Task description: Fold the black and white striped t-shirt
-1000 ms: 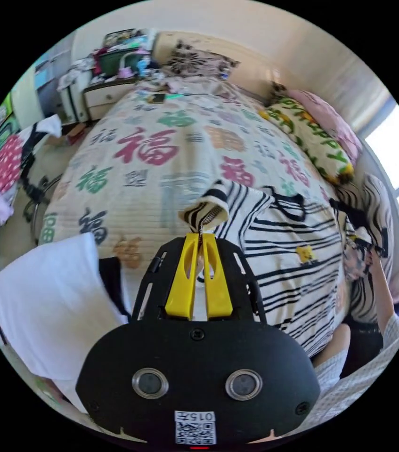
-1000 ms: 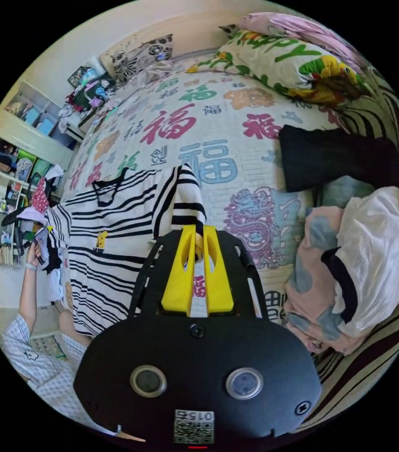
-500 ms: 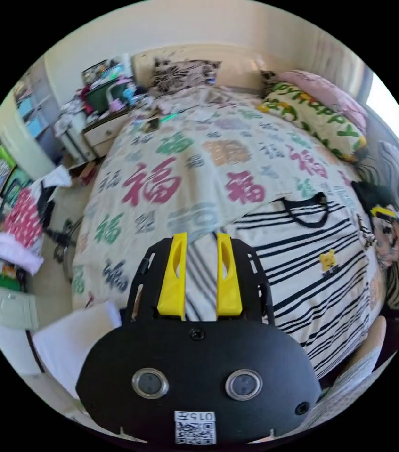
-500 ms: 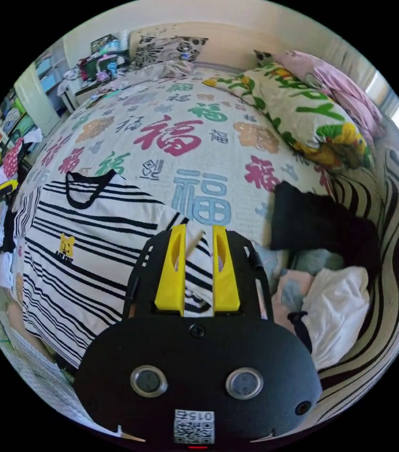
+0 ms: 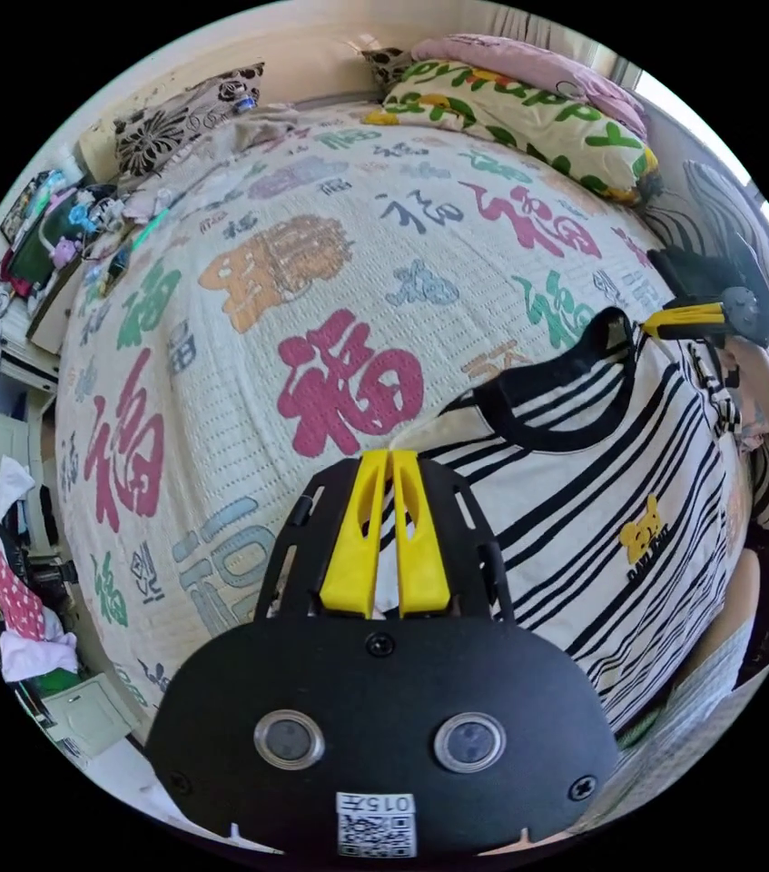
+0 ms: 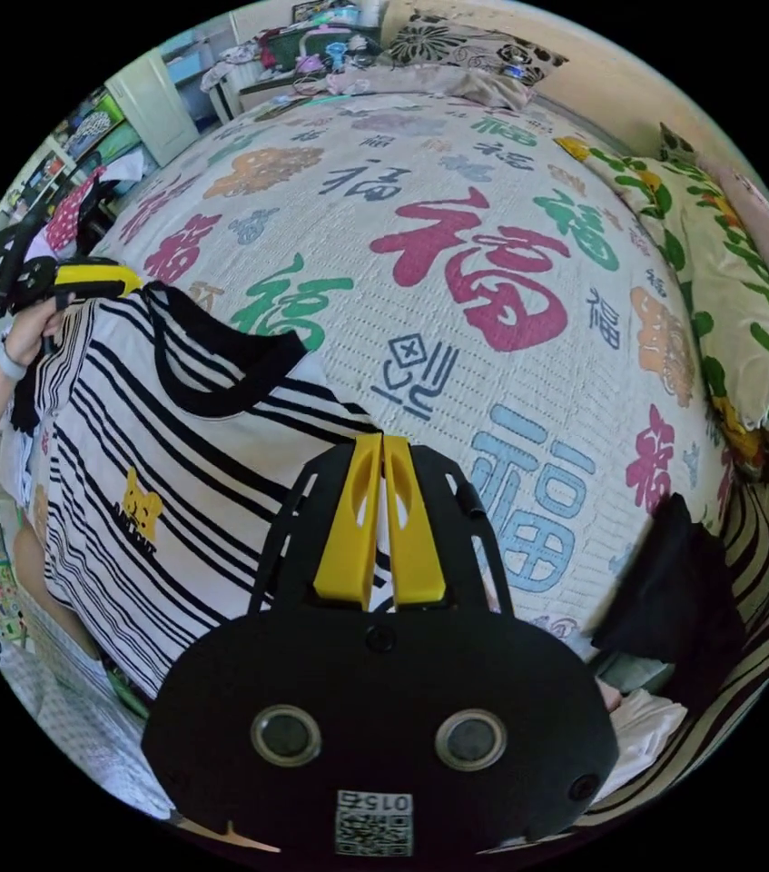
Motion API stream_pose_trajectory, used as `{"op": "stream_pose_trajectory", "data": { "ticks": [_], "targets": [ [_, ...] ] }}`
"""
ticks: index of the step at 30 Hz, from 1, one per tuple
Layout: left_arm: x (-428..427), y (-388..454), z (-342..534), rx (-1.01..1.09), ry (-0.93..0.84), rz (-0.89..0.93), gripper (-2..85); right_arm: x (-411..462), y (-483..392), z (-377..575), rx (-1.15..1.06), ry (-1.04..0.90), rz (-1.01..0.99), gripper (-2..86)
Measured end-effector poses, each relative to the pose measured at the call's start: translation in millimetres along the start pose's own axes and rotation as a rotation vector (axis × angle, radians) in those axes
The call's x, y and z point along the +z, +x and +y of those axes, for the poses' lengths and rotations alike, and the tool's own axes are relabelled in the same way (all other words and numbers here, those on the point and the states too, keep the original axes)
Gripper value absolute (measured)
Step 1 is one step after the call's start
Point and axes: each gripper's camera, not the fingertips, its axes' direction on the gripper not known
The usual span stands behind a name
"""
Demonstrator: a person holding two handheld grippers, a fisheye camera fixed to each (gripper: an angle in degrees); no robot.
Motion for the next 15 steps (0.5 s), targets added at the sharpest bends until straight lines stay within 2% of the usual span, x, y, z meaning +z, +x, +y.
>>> {"op": "stream_pose_trajectory", "data": {
  "ticks": [3,5,8,9,10,12,15],
  "targets": [
    [11.2,6.0,-3.7,-0.005,-0.020,-0.016,1.3,7.8,12.0,-7.0,0.054,-0.018,-0.019,0.1],
    [19.3,12.9,0.0,-0.011,-0.044,-0.061,2.4,6.8,18.4,2.3,0.095,0.000,-0.015,4.1],
    [6.2,21.1,18.0,-0.052,-0.006,-0.207,5.5,-17.3,37.6,39.3,0.142,0.090,0.023,6.3],
    [-10.3,32.0,31.7,-0.069,0.078,-0.274,6.1,-22.0,41.4,48.9,0.136,0.096,0.025,6.7],
    [-28.6,49.2,48.7,-0.061,0.191,-0.239,6.4,-29.8,48.4,68.9,0.121,0.093,0.022,8.0],
    [-45.0,86.1,68.5,0.006,0.273,-0.104,6.6,-36.7,57.1,98.5,0.110,0.056,-0.021,9.7],
    [-43.2,171.5,83.3,0.161,0.313,0.128,7.3,-32.6,63.7,133.3,0.090,0.003,-0.030,9.9]
  ]
}}
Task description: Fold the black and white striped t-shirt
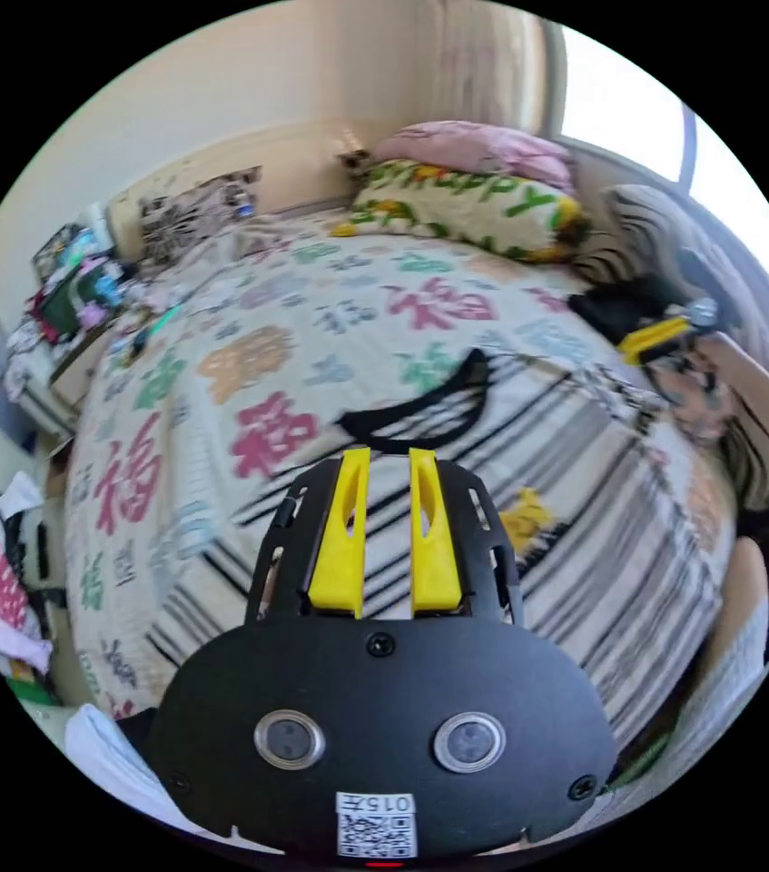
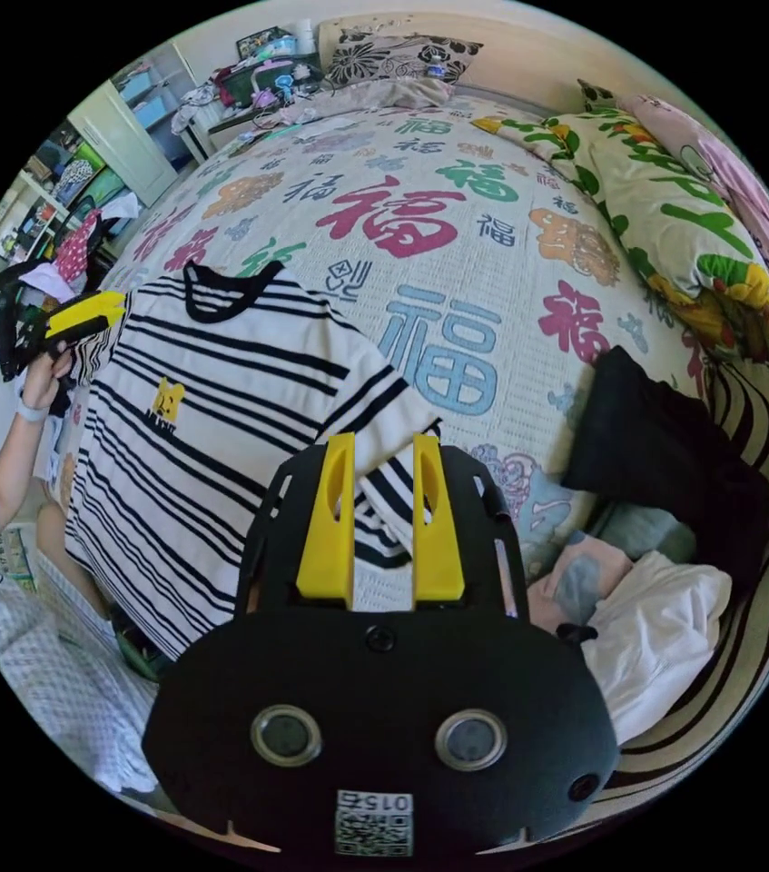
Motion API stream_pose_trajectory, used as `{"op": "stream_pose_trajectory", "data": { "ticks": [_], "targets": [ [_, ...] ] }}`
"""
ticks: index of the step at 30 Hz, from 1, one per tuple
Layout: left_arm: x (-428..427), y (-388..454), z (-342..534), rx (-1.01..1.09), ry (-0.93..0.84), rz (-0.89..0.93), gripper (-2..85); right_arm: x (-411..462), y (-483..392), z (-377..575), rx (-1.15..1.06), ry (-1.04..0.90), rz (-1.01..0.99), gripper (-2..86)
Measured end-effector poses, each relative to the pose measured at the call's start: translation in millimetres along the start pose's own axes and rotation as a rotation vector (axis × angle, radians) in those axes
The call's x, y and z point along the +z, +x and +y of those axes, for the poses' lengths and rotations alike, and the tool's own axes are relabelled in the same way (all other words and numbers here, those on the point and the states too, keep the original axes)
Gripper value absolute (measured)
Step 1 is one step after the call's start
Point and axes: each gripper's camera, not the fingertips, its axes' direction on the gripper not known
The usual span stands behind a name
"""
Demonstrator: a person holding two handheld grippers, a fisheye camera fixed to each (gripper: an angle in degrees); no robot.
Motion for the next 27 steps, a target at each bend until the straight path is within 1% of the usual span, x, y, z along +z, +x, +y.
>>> {"op": "stream_pose_trajectory", "data": {
  "ticks": [3,4,6,7,10,12,13,15,17,19,20,21,22,23,24,25,27],
  "targets": [
    [34.3,83.7,-12.3,0.050,0.050,0.193,7.6,24.6,5.3,7.3,0.006,-0.099,-0.010,10.0],
    [50.8,112.4,-21.5,0.056,0.047,0.280,7.7,34.7,7.5,8.3,0.008,-0.131,-0.014,9.9],
    [74.0,152.5,-35.7,0.091,0.021,0.361,8.2,45.0,12.9,11.4,0.017,-0.154,-0.013,8.6],
    [88.3,176.4,-43.3,0.138,-0.001,0.362,8.3,48.1,19.6,15.2,0.037,-0.150,-0.026,7.0],
    [125.0,209.0,-53.4,0.182,-0.086,0.293,7.3,39.6,44.7,29.9,0.104,-0.076,-0.111,2.2],
    [137.4,212.2,-54.3,0.148,-0.112,0.338,5.1,30.7,62.1,40.4,0.132,-0.039,-0.130,1.3],
    [138.3,215.2,-52.5,0.133,-0.090,0.370,3.1,26.1,73.4,47.9,0.146,-0.024,-0.106,1.0],
    [137.3,228.0,-48.4,0.148,-0.061,0.351,2.4,22.9,90.6,60.1,0.175,-0.008,-0.058,0.8],
    [142.9,242.8,-45.5,0.163,-0.073,0.370,2.4,26.4,111.6,74.3,0.236,0.020,-0.117,1.0],
    [156.3,255.5,-39.5,0.139,-0.115,0.349,4.1,33.3,118.3,82.2,0.270,0.041,-0.128,1.6],
    [160.0,257.8,-37.5,0.137,-0.130,0.359,4.9,40.0,118.6,86.6,0.280,0.041,-0.098,2.2],
    [165.8,261.8,-33.5,0.136,-0.158,0.387,7.5,44.1,118.3,88.7,0.289,0.031,-0.071,2.5],
    [164.1,266.0,-30.0,0.152,-0.148,0.424,11.2,50.5,116.9,93.2,0.307,0.015,0.005,3.6],
    [161.1,268.1,-28.7,0.158,-0.137,0.426,12.8,53.6,115.7,99.3,0.336,0.013,0.105,4.4],
    [152.1,272.4,-26.1,0.180,-0.105,0.450,16.0,54.1,115.0,102.8,0.345,0.014,0.140,4.6],
    [140.8,274.9,-22.0,0.196,-0.069,0.517,17.4,53.6,112.5,110.6,0.336,0.015,0.158,5.3],
    [124.8,273.5,-11.8,0.185,-0.043,0.550,19.0,50.3,107.1,125.5,0.315,0.028,0.100,6.7]
  ]
}}
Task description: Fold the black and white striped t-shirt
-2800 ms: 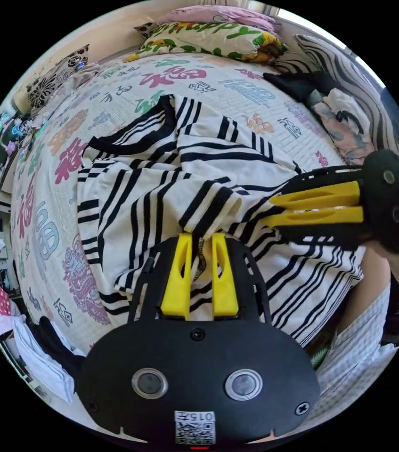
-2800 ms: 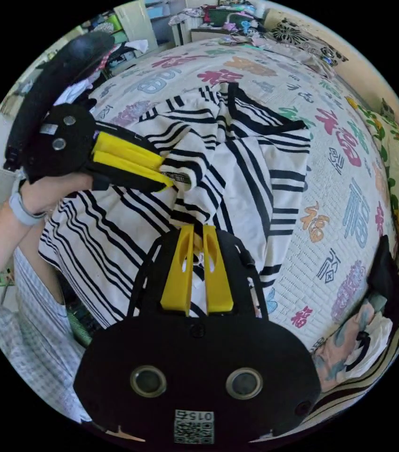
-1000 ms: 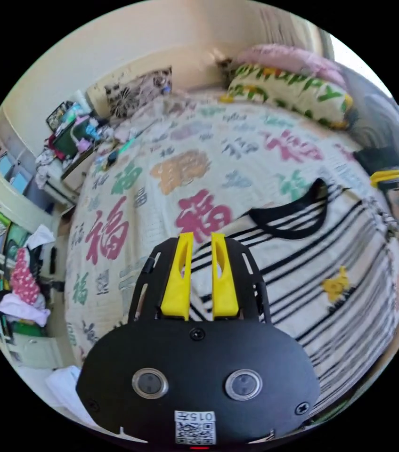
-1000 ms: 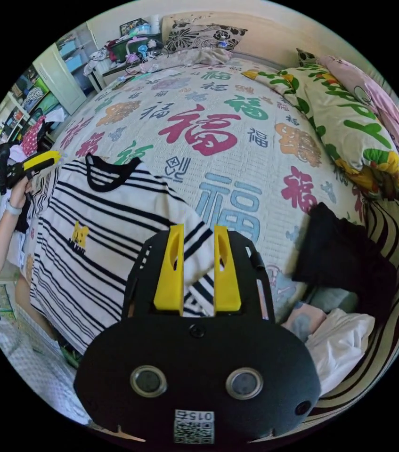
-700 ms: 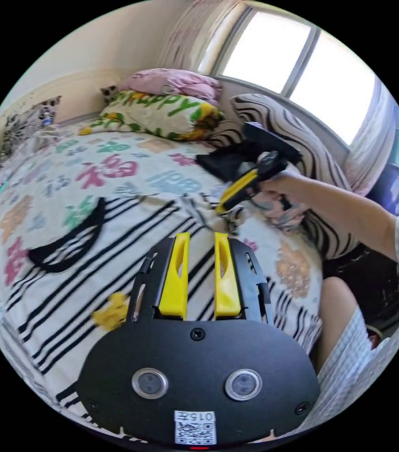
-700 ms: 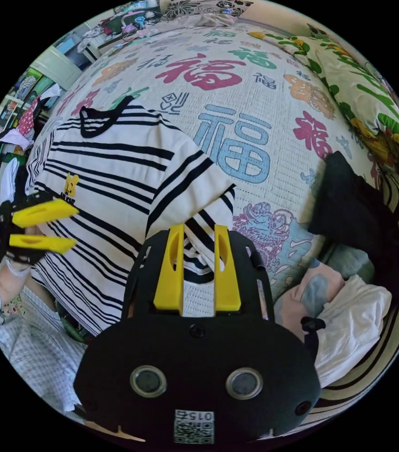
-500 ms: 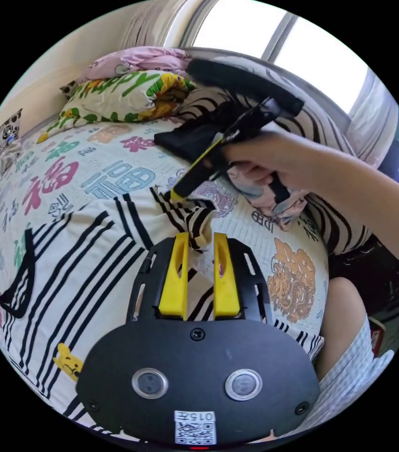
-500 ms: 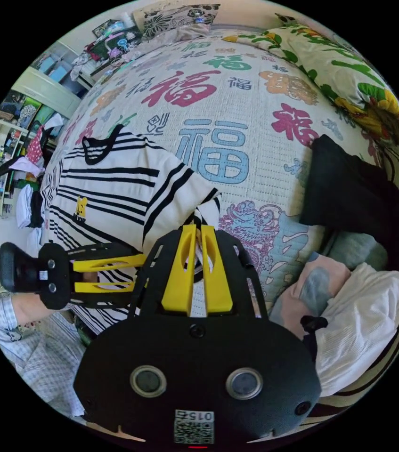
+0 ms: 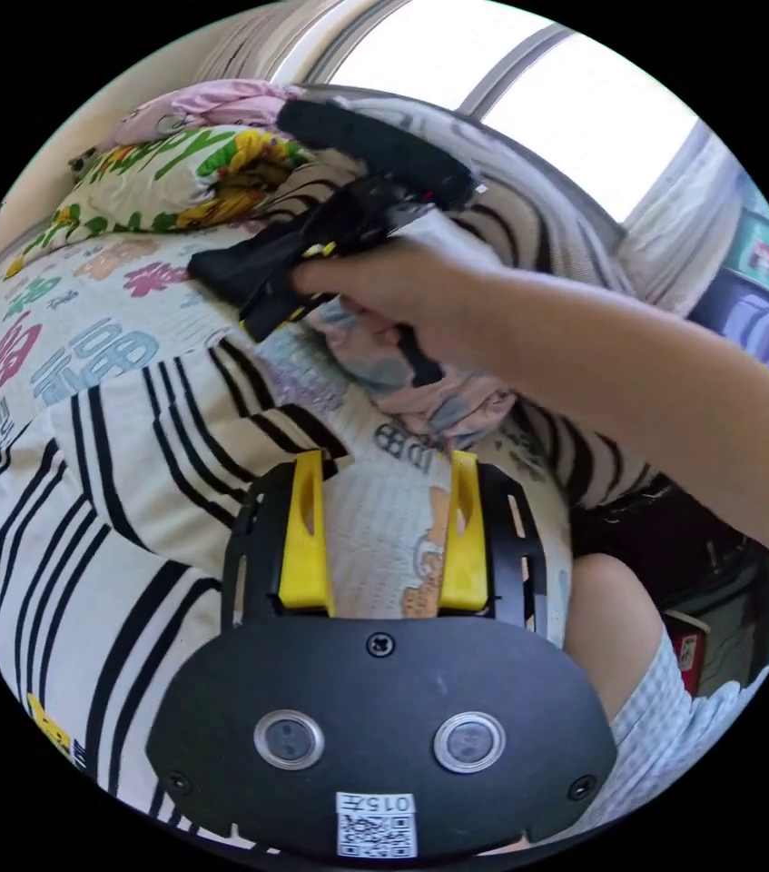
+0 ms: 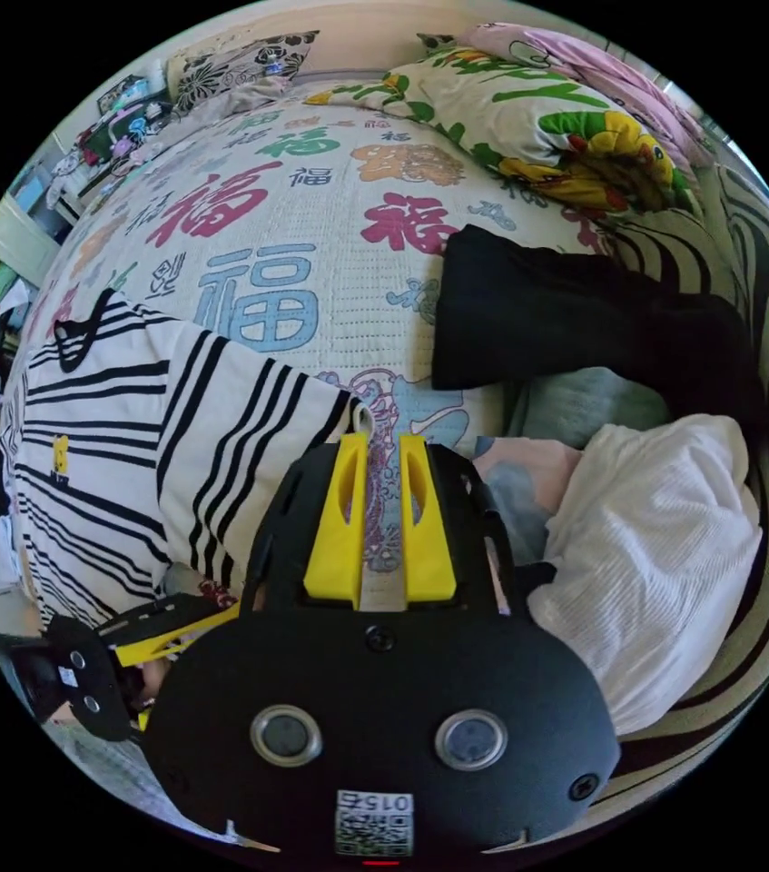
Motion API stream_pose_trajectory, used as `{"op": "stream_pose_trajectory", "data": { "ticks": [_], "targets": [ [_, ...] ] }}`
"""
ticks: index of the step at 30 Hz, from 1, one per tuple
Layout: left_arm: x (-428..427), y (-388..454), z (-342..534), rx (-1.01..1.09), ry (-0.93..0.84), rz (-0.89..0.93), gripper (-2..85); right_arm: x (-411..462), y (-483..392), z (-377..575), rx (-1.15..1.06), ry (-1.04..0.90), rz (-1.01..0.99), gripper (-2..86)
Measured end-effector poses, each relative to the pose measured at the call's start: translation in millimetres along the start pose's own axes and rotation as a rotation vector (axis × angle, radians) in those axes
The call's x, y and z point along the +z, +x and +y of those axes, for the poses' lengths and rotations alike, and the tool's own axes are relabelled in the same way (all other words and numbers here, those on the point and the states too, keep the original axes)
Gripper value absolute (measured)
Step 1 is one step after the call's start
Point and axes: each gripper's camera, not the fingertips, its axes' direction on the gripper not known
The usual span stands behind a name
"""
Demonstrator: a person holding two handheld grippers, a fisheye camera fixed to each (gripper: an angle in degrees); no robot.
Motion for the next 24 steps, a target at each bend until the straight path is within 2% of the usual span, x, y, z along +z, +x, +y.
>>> {"op": "stream_pose_trajectory", "data": {
  "ticks": [5,8,10,15,17,20,22,24],
  "targets": [
    [-28.7,3.1,37.8,-0.038,0.022,-0.081,17.0,-0.3,10.2,62.6,0.028,-0.048,-0.288,8.7],
    [-29.7,2.9,51.7,-0.044,0.006,0.032,16.5,14.7,14.2,91.7,0.053,-0.130,-0.453,8.4],
    [-34.3,8.4,63.9,-0.038,-0.012,0.097,16.0,24.4,8.4,102.9,0.015,-0.180,-0.416,6.8],
    [-102.6,6.5,121.9,-0.016,0.006,-0.029,15.1,28.5,2.2,122.7,-0.026,-0.151,-0.326,4.2],
    [-150.2,-16.4,158.5,-0.128,0.048,-0.087,14.3,25.9,0.7,133.0,-0.021,-0.127,-0.312,3.0],
    [-248.7,-69.9,239.9,-0.456,0.131,-0.298,13.9,26.3,0.1,146.7,0.040,-0.110,-0.320,4.4],
    [-336.5,-104.8,318.1,-0.766,0.239,-0.573,13.8,28.1,-1.2,154.4,0.059,-0.103,-0.345,5.3],
    [-390.0,-122.1,368.8,-0.938,0.309,-0.744,14.0,27.9,-5.6,161.0,0.053,-0.095,-0.301,5.0]
  ]
}}
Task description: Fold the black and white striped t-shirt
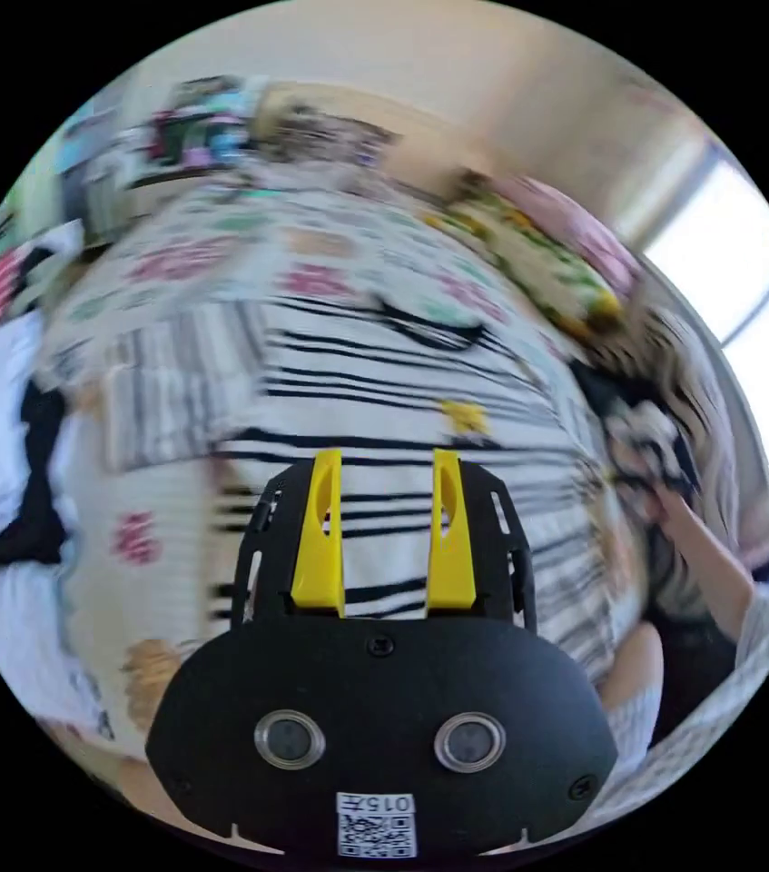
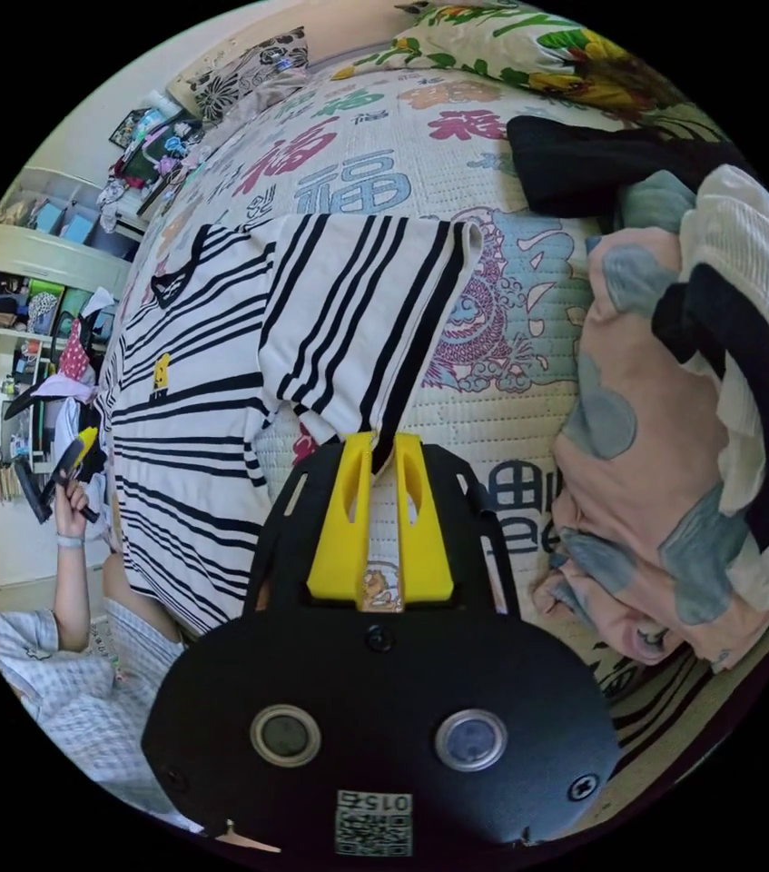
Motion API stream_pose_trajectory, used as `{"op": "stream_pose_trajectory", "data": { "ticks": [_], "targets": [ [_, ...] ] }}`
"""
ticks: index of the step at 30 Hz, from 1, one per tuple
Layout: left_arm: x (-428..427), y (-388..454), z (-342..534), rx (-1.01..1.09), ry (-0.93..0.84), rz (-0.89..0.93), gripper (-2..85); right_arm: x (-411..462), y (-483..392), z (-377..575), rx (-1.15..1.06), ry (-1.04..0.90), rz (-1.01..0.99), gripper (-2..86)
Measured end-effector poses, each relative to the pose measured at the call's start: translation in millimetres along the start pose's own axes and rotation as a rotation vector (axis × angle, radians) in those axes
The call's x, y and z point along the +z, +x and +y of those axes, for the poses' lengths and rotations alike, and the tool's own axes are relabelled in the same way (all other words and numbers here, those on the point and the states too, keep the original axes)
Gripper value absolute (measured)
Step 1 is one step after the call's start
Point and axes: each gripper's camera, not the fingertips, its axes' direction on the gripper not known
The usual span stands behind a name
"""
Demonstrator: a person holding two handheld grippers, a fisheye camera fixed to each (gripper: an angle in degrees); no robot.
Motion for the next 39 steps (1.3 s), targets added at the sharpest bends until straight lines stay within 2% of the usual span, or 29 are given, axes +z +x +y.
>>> {"op": "stream_pose_trajectory", "data": {
  "ticks": [2,6,9,11,15,18,22,27,31,34,39],
  "targets": [
    [-7.3,-51.2,-8.1,-0.123,0.022,-0.070,14.3,3.1,-7.0,6.9,-0.007,-0.002,0.044,4.6],
    [20.3,-110.1,-22.8,-0.300,-0.066,-0.035,12.8,1.9,-17.9,20.4,0.061,-0.005,0.096,4.5],
    [37.6,-114.2,-23.8,-0.226,-0.157,-0.060,5.6,-2.2,-37.4,44.5,0.025,-0.036,0.171,4.3],
    [29.3,-114.6,-19.8,-0.189,-0.173,-0.077,5.3,-8.4,-54.1,77.1,-0.038,-0.050,0.203,4.5],
    [-19.5,-98.4,13.4,0.026,-0.225,-0.125,9.0,-11.8,-73.8,139.8,-0.107,-0.104,0.103,5.2],
    [-48.2,-88.2,61.4,0.154,-0.405,-0.037,10.3,-3.0,-86.1,194.6,-0.133,-0.195,-0.014,5.9],
    [-69.0,-81.5,128.7,0.193,-0.621,0.022,11.9,19.2,-105.8,252.2,-0.154,-0.288,0.016,7.4],
    [-52.7,-67.6,171.2,0.219,-0.793,0.068,13.0,47.0,-123.4,277.8,-0.131,-0.335,-0.029,7.7],
    [-52.8,-58.6,175.4,0.262,-0.792,-0.029,8.4,53.3,-133.2,290.6,-0.112,-0.345,0.030,4.5],
    [-59.8,-56.4,178.0,0.263,-0.801,-0.013,2.4,43.5,-138.0,305.9,-0.125,-0.324,0.011,0.9],
    [-89.5,-48.1,186.8,0.290,-0.739,-0.001,-0.3,22.7,-145.4,336.8,-0.124,-0.285,-0.010,0.2]
  ]
}}
